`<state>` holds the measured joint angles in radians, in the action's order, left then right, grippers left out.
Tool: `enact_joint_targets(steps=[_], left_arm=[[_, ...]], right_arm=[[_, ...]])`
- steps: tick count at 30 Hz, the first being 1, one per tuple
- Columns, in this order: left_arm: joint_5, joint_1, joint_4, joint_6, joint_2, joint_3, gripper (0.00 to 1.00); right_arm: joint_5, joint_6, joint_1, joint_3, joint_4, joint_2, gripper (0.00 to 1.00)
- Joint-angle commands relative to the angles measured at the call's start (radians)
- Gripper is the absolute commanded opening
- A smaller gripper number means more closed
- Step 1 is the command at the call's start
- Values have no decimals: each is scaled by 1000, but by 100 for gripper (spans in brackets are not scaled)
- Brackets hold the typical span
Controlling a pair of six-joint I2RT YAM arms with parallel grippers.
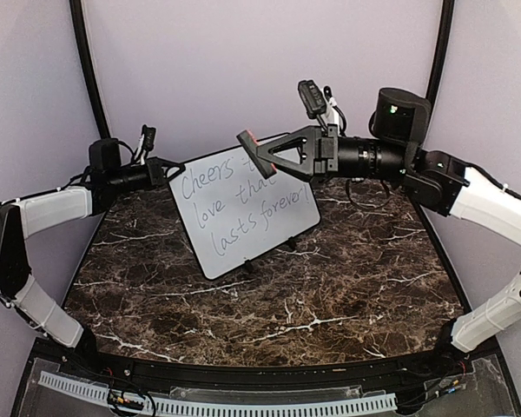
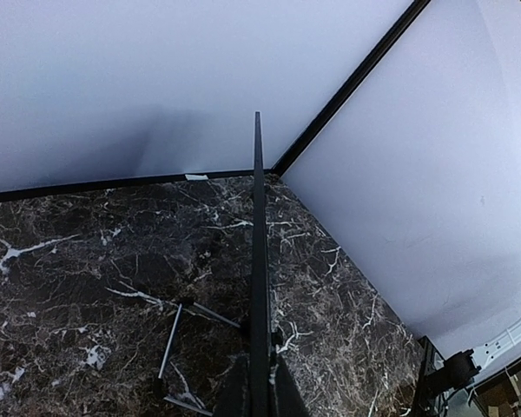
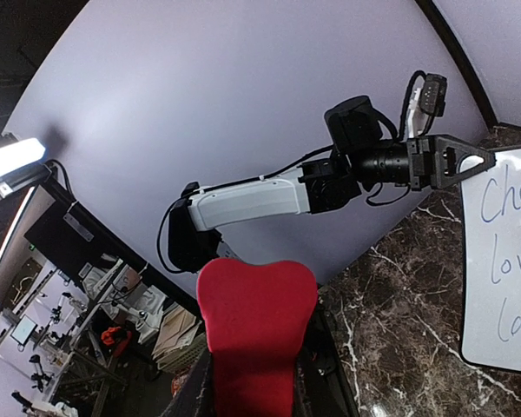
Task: Erase the whiteboard
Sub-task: Erase the whiteboard at the center of the board.
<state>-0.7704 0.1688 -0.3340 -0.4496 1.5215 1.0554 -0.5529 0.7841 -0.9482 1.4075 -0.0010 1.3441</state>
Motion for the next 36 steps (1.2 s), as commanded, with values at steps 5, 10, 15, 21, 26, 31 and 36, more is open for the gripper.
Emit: enact_joint_targets(steps=[5, 10, 15, 21, 26, 31, 36], left_arm=[[26, 48, -94, -19, -95, -100, 0], [46, 83, -189, -63, -144, -175, 0], [115, 136, -188, -34, -202, -215, 0], [131, 140, -114, -15, -243, -202, 0], [169, 145, -100, -77, -286, -228, 0], [213, 166, -82, -136, -326, -258, 0], [292, 230, -79, -153, -376, -309, 0]], right_arm=[[139, -326, -7, 67, -245, 112, 17], [227, -442, -19, 114, -346, 245, 15], [286, -485, -27, 126, -339, 302, 12], [306, -506, -27, 135, -341, 297, 12], [309, -526, -27, 215, -392, 342, 12], [311, -522, -27, 208, -381, 358, 12], [353, -548, -32, 232, -401, 391, 12]])
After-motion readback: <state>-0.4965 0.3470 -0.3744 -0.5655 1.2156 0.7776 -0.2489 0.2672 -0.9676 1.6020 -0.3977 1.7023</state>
